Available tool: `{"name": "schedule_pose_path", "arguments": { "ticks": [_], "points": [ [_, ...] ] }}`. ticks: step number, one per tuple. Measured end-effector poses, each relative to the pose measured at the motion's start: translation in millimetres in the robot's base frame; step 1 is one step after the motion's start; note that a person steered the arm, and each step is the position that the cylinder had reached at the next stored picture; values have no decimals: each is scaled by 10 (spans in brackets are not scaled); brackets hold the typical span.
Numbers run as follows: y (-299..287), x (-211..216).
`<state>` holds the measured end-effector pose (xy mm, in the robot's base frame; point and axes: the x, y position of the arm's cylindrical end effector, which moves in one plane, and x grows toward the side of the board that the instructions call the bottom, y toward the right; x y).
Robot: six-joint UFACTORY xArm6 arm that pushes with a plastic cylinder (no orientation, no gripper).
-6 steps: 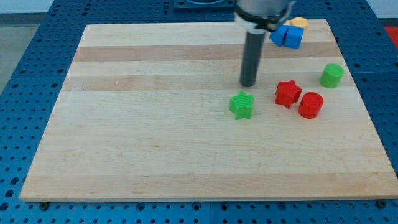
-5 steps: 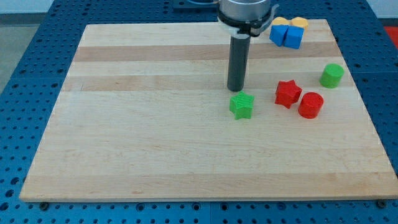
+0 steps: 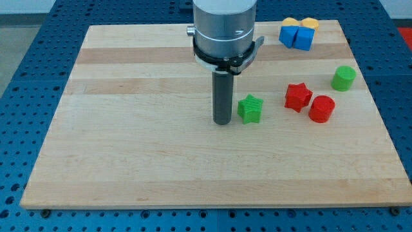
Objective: Push the green star towards the re star
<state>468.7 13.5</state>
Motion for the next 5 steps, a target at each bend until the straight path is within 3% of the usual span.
{"name": "schedule_pose_path", "arguments": {
  "ticks": [5],
  "points": [
    [1169,-201]
  ]
}}
